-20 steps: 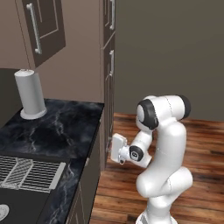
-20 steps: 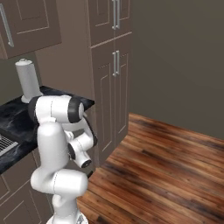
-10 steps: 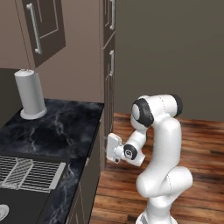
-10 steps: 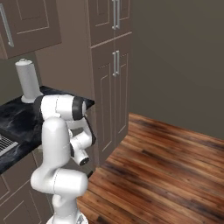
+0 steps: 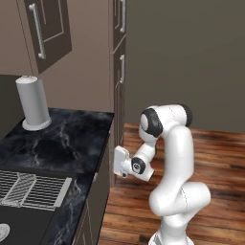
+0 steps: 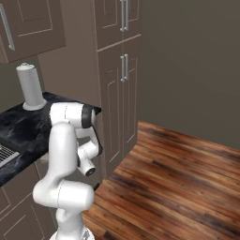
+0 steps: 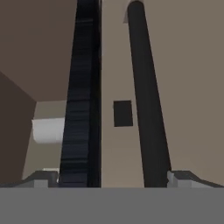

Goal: Open the dishwasher door and pull out the top rack.

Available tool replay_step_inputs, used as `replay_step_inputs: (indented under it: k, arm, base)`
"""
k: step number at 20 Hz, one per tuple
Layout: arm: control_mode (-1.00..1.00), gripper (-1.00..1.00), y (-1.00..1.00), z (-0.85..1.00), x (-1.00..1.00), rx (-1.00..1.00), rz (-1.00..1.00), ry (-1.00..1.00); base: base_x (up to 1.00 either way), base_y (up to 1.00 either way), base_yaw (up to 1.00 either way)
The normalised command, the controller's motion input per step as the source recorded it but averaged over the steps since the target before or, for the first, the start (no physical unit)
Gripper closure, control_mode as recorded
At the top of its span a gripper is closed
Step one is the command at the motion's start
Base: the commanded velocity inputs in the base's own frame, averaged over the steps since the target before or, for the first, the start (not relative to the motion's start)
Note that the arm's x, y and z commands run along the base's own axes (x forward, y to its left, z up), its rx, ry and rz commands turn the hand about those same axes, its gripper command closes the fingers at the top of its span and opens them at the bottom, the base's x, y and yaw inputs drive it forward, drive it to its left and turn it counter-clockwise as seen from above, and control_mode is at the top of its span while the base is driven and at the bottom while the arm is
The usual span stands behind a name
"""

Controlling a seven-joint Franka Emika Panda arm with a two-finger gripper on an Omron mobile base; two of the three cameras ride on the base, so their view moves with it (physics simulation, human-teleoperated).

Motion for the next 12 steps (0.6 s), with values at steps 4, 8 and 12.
replay_step_inputs:
  k: [4,8,12]
  arm:
    - [-1.0,-1.0,0.12,-0.17,0.21,0.0,0.0,0.0]
    - [-1.0,-1.0,0.17,-0.16,0.23,0.0,0.0,0.0]
    - [-1.0,-1.0,0.18,-0.15,0.2,0.0,0.0,0.0]
  base:
    - [0.0,0.0,0.0]
    - [0.0,0.0,0.0]
    - [0.0,0.0,0.0]
